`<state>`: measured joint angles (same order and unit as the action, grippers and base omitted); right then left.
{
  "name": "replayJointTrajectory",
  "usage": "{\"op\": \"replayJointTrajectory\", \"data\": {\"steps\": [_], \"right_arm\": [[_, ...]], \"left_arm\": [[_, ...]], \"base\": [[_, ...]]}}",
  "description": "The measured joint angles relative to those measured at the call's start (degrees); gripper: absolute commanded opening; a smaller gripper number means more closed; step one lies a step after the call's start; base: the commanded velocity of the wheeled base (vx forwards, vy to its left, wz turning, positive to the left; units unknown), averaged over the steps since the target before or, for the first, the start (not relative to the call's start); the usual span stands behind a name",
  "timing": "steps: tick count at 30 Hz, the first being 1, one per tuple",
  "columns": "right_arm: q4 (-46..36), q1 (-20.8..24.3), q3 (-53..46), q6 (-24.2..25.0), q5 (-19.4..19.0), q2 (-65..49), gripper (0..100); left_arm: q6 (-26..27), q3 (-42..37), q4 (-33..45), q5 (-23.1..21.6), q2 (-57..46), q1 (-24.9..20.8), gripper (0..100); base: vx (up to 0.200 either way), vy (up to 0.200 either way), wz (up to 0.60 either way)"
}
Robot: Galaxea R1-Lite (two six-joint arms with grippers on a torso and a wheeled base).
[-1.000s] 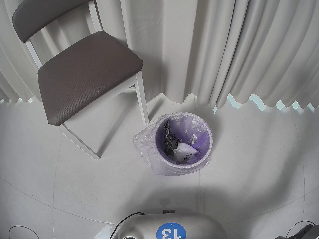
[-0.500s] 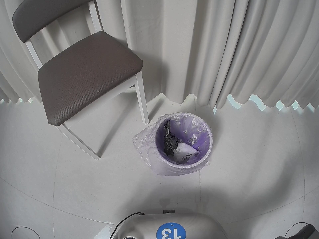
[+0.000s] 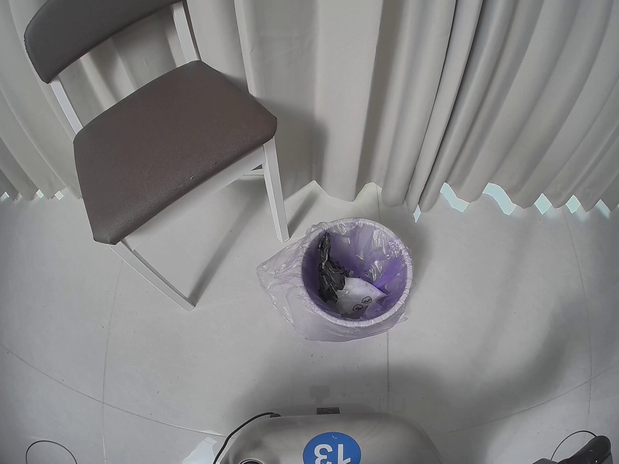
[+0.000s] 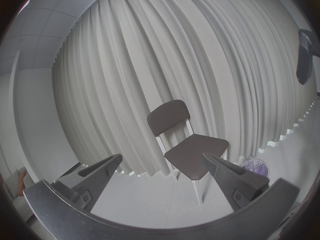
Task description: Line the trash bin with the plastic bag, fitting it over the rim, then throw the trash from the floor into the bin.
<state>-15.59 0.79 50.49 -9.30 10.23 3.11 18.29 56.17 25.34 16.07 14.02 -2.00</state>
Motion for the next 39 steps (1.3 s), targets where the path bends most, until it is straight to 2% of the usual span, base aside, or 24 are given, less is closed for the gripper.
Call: {"op": "replayJointTrajectory", "data": {"steps": [8, 18, 24, 28, 35, 39], "right_arm": [[-1.1, -0.7, 2.5, 0.4, 0.5, -2.0, 100], [-1.1, -0.7, 2.4, 0.9, 0.8, -2.5, 100], [-1.1, -0.7, 1.6, 3.8, 0.9, -2.5, 100], [-0.9, -0.7, 1.2, 5.5, 2.1, -2.5, 100], [-0.6, -0.7, 1.1, 6.5, 2.4, -2.5, 100], [-0.3, -0.7, 1.6, 7.1, 2.3, -2.5, 100]], "left_arm": [[-0.4, -0.9, 4.9, 0.0, -5.6, 0.0, 100], [-1.6, -7.2, 5.6, -1.4, -11.4, 1.2, 100], [-5.8, -8.5, 5.4, -1.9, -12.8, 1.8, 100], [-6.3, -7.4, 5.2, -2.4, -13.1, 1.8, 100], [-6.5, -6.3, 4.5, -7.7, -13.3, 1.8, 100], [-7.8, -5.8, 4.0, -8.3, -13.3, 1.8, 100]], "base": [[0.000, 0.000, 0.00], [0.000, 0.000, 0.00], [0.000, 0.000, 0.00], [0.000, 0.000, 0.00], [0.000, 0.000, 0.00], [0.000, 0.000, 0.00]]}}
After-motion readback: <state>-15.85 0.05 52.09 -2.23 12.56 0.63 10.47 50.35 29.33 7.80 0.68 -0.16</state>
